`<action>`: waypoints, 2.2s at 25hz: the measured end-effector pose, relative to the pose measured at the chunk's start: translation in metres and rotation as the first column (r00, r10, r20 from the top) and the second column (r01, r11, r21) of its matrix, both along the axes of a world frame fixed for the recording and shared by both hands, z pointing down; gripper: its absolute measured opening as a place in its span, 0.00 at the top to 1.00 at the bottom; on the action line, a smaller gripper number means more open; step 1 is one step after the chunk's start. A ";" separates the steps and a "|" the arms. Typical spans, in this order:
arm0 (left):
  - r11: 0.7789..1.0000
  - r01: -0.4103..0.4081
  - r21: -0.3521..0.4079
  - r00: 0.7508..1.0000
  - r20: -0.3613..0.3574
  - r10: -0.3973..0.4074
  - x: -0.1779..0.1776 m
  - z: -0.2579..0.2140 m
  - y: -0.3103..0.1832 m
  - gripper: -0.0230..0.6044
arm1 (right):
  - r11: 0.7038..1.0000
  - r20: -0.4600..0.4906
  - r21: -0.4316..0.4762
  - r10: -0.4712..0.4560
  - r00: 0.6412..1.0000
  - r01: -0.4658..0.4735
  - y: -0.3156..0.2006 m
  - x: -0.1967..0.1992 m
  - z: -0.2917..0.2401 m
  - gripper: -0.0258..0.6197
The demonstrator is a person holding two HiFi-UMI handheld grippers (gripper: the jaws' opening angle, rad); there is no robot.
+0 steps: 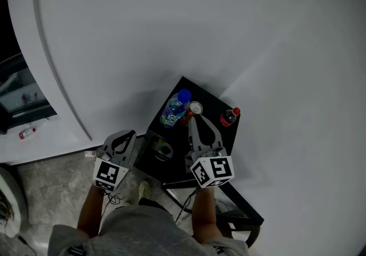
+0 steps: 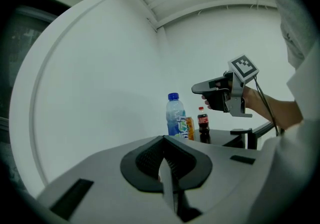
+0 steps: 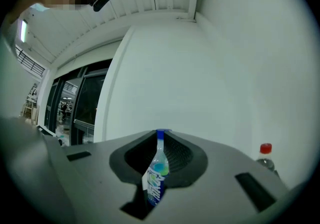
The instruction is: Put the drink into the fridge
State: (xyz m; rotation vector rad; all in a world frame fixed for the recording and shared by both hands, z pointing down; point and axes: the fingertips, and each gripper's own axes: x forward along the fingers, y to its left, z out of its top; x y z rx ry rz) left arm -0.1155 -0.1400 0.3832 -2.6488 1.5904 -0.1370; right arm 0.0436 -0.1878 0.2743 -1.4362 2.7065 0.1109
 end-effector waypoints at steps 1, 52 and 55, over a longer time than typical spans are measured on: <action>1.000 0.011 -0.002 1.000 0.002 -0.011 -0.002 0.000 -0.004 0.96 | 1.000 -0.004 -0.001 -0.016 1.000 0.016 -0.006 -0.004 -0.001 0.89; 0.999 0.029 -0.041 0.999 -0.021 -0.030 -0.002 0.018 0.017 0.96 | 1.000 -0.013 -0.025 -0.003 1.000 0.003 -0.010 0.005 -0.007 0.66; 0.999 0.007 -0.041 1.000 -0.021 -0.008 0.000 0.017 0.029 0.96 | 0.999 -0.016 -0.035 0.011 1.000 -0.012 0.007 0.007 -0.003 0.66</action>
